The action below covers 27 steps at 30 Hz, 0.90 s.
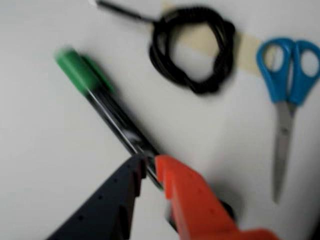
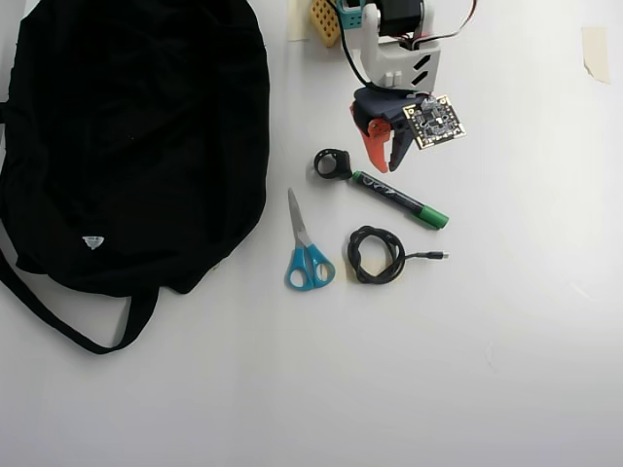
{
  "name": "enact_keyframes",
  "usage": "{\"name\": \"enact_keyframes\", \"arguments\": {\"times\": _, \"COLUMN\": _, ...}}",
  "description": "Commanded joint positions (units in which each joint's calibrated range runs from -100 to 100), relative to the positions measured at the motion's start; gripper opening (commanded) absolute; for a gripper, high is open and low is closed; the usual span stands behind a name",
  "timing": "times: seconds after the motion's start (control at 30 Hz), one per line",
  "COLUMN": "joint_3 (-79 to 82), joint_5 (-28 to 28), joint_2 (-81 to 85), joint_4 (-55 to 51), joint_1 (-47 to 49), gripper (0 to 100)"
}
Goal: Put the green marker into the black bag
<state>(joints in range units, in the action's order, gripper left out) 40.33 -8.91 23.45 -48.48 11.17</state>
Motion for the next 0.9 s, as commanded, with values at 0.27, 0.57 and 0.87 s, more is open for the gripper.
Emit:
{"name": "enact_keyframes", "arguments": {"times": 0.27, "joint_3": -6.37, "joint_5": -4.3, "joint_2": -7.19, "joint_4": -2.34, "joint_1": 0.13, "gripper": 3}}
{"name": "enact_keyframes", "arguments": {"times": 0.57, "joint_3": -11.85, "joint_5": -3.67, "joint_2": -15.65, "joint_4": -2.34, "joint_1": 1.92, "gripper": 16}}
{"name": "enact_keyframes", "arguments": {"times": 0.87, "joint_3": -12.21, "joint_5": -4.41, "joint_2": -18.14, "joint_4": -3.29, "joint_1": 2.74, "gripper": 23}}
